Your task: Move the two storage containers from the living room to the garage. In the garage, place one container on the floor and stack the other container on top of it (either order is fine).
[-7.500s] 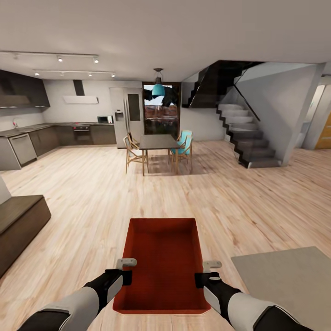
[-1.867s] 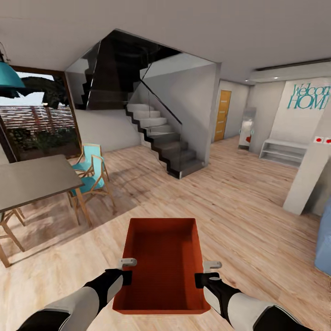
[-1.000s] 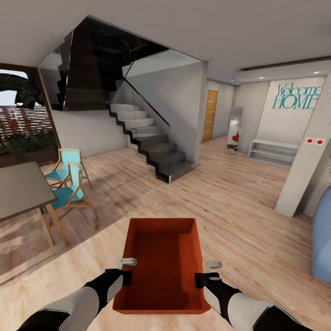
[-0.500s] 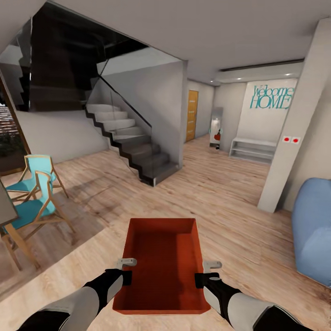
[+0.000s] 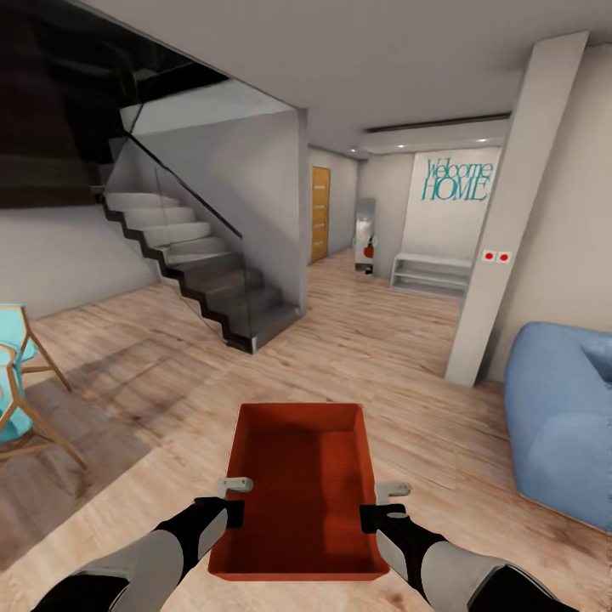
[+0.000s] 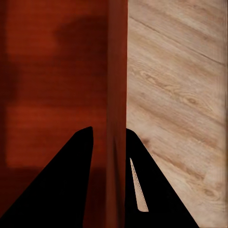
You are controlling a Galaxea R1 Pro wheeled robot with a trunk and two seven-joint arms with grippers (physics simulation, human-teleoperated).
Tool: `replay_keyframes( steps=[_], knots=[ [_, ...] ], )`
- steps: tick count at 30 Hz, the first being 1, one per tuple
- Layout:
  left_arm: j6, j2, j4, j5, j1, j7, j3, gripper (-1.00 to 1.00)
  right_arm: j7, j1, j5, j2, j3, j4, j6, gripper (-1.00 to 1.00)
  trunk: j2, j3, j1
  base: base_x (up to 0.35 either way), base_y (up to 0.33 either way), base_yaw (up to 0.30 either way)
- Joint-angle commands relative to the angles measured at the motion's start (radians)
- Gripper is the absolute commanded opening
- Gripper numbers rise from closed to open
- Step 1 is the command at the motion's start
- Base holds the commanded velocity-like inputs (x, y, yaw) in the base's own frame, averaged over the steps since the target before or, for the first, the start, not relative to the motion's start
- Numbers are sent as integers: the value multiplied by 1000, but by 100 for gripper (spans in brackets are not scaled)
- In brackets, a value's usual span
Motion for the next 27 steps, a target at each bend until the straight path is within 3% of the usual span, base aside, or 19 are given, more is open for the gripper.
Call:
replay_keyframes(
  steps=[1, 14, 27],
  knots=[
    [7, 0, -3, -8, 0, 7, 10, -100, 2, -1, -13, 3, 14, 0, 0, -100, -2, -1, 1, 321, 0, -249],
    [7, 0, -4, -8, 0, 7, 10, -100, 2, -1, -13, 3, 14, 0, 0, -100, -2, -1, 1, 321, 0, -236],
    [7, 0, -3, -7, 0, 7, 10, -100, 2, -1, -12, 3, 15, 0, 0, -100, -2, -1, 1, 322, 0, -11]
  ],
)
